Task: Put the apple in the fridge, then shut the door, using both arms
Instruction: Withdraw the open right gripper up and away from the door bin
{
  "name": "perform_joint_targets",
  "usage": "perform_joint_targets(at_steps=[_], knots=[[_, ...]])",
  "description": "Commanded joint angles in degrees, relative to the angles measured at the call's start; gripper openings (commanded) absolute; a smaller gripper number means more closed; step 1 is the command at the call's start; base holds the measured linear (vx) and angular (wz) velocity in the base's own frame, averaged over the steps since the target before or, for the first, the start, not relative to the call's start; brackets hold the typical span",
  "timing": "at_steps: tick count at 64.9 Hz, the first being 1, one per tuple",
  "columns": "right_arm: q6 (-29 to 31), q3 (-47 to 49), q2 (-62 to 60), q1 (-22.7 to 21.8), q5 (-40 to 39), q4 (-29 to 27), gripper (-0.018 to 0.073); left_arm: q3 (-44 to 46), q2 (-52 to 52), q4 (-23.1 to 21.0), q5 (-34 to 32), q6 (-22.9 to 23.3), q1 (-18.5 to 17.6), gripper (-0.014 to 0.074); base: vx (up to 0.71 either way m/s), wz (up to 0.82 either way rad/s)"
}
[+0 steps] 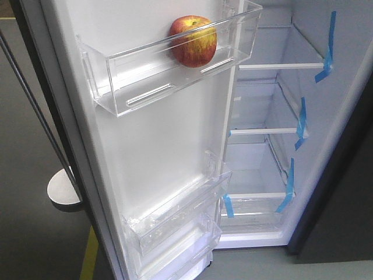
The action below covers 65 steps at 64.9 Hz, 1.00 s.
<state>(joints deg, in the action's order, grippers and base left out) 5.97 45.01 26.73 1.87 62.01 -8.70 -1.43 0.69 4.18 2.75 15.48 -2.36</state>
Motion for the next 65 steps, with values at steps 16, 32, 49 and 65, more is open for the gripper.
perform_joint_targets(at_steps=[16,32,49,65], knots=[[0.1,1.2,0.5,-0.4,-3.2,0.1,0.0520,22.6,-16.3,-0.7,-10.1,-8.6,-0.2,-0.0006,0.00,0.00],[0.1,1.2,0.5,-0.4,-3.2,0.1,0.0520,43.0,-40.8,-0.7,11.3,-8.6,-0.2,-0.0006,0.00,0.00],[0.1,1.2,0.5,-0.4,-2.8,0.1,0.0520,45.5,-50.7,-0.7,8.2,-8.7,-0.2,-0.0006,0.00,0.00],[0.1,1.2,0.5,-0.4,-2.8,0.1,0.0520,45.5,-51.3,-0.7,5.1,-8.7,-0.2,-0.0006,0.00,0.00]])
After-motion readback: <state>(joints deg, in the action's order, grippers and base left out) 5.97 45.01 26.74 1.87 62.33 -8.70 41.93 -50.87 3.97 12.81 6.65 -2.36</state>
